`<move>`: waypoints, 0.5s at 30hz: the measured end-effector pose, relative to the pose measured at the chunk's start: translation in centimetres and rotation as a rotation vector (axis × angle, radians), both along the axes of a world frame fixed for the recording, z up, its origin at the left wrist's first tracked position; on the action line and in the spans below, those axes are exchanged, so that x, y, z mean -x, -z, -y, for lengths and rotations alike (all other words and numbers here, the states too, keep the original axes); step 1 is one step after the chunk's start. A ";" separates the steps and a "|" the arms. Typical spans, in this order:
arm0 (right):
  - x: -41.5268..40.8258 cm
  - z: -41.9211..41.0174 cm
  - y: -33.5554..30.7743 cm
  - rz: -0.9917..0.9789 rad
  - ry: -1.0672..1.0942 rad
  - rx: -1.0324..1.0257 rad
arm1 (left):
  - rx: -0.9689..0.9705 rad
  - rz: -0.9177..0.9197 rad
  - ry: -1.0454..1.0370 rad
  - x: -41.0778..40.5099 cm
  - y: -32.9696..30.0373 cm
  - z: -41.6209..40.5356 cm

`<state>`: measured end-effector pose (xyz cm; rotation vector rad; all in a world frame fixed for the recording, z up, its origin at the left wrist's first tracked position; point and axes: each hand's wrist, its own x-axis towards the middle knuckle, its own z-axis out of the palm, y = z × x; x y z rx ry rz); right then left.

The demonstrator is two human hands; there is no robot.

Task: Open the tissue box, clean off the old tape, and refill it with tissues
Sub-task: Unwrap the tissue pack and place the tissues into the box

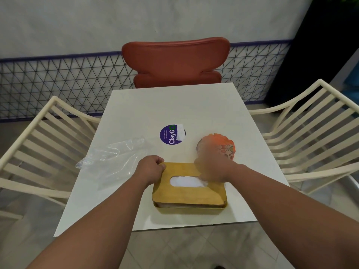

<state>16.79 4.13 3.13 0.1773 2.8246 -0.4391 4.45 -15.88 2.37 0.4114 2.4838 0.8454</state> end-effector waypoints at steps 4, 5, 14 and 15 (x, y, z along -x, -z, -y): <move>0.0 0.2 0.2 0.014 -0.006 -0.026 | 0.042 -0.022 0.064 -0.3 -0.2 0.0; -0.1 0.3 0.2 0.013 -0.008 -0.033 | 0.060 -0.027 0.073 -0.4 -0.2 0.0; -0.7 0.8 0.4 -0.017 -0.006 -0.081 | 0.150 -0.130 0.169 -0.7 0.2 0.4; -0.8 0.8 0.5 -0.020 -0.005 -0.082 | 0.155 -0.138 0.171 -0.8 0.2 0.4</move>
